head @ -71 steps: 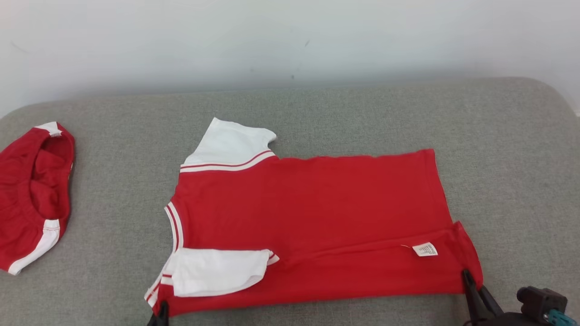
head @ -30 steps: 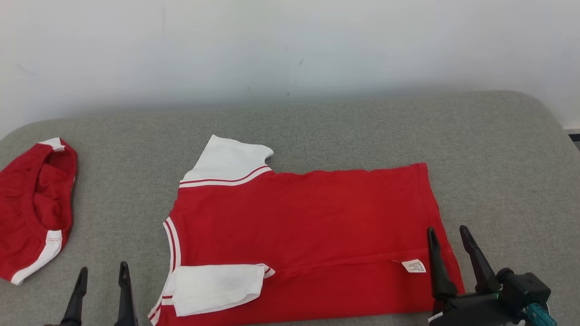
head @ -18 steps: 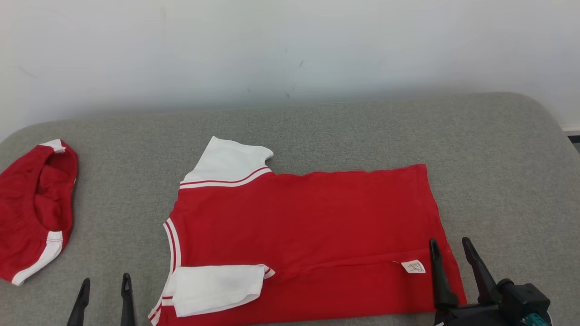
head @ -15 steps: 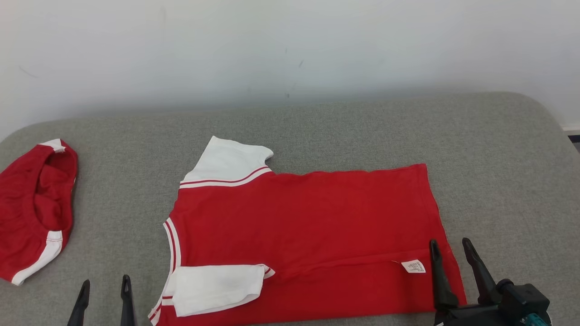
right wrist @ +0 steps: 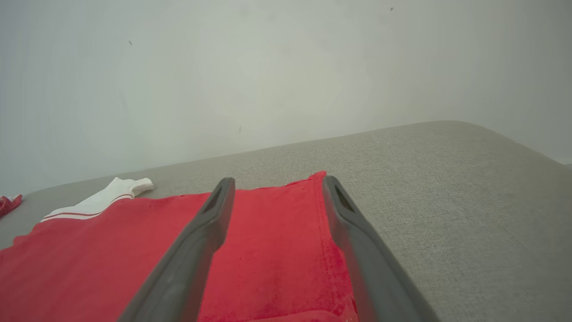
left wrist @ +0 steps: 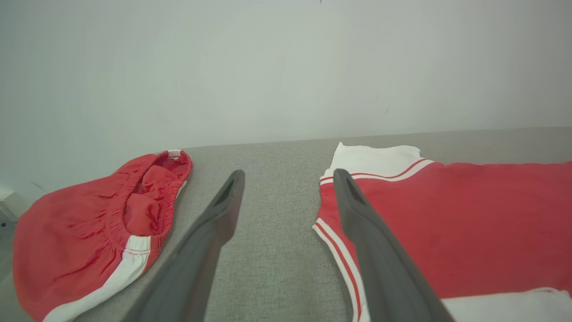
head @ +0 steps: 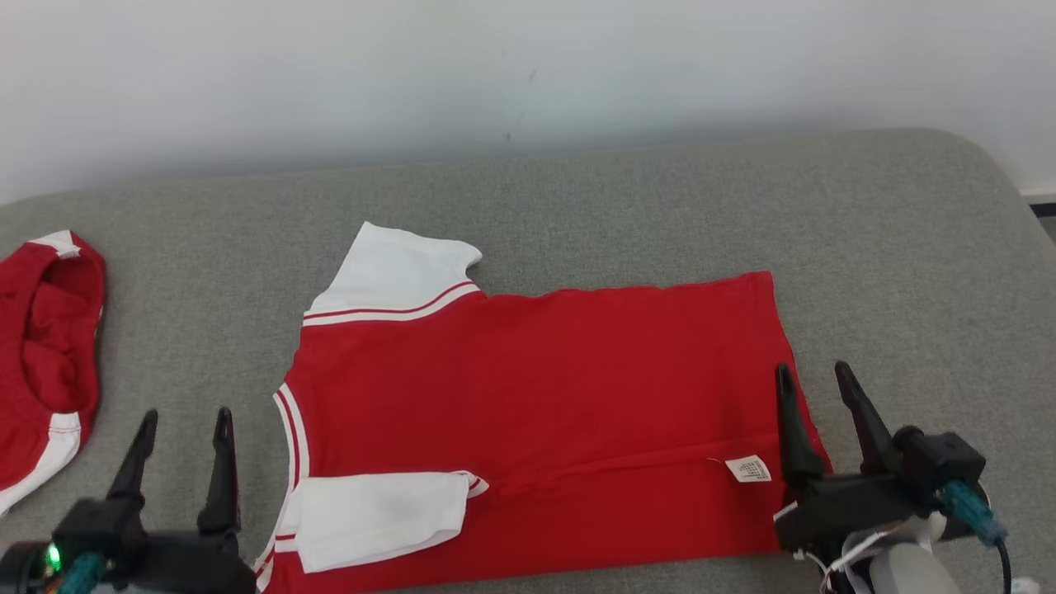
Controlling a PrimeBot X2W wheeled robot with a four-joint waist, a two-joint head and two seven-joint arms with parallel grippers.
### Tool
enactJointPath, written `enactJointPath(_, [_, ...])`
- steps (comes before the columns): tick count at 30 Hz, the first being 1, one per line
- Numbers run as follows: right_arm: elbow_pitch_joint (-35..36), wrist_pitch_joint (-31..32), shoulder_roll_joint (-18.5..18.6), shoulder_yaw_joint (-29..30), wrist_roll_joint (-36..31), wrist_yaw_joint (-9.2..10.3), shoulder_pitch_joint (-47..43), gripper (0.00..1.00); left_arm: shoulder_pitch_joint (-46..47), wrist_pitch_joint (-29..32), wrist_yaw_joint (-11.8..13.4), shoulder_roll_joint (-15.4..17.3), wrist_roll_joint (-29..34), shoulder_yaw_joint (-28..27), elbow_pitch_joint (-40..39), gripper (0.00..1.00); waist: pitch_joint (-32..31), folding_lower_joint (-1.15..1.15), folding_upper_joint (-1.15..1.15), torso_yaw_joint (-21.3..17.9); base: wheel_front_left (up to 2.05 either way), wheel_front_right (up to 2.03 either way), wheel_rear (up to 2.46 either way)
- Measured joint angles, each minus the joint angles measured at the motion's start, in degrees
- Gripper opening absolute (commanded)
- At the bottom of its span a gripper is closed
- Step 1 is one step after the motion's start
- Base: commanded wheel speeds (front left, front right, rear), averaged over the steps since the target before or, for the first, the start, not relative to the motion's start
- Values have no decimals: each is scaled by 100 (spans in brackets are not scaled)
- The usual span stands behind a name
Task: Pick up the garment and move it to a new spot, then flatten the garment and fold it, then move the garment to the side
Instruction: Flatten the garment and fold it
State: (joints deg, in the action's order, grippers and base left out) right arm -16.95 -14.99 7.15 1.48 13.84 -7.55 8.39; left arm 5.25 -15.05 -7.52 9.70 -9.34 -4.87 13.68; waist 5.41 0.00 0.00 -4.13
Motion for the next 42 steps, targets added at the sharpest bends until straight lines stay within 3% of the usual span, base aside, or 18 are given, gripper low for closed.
enactJointPath(10, [-1078, 43, 192, -24, 25, 0, 1707, 100, 2262, 355, -2, 1227, -848, 1200, 882, 100, 638, 1, 0, -129, 0, 0, 0])
enactJointPath(21, [-2039, 458, 319, -386, -87, 0, 3255, 100, 4363, 1259, -2, 2083, -1989, 2551, 1595, 100, 1499, 2, 1, -399, 0, 0, 0])
enactJointPath(31, [-2714, 839, 282, -862, 5, 0, 3948, 100, 5370, 1889, -2, 2366, -2941, 3798, 2294, 100, 1953, 1, 1, -829, 0, 0, 0])
enactJointPath(42, [-3075, 1054, 214, -1280, 160, 0, 4333, 100, 5865, 2171, -2, 2468, -3537, 4544, 2944, 100, 2123, 0, 1, -1043, 0, 0, 0])
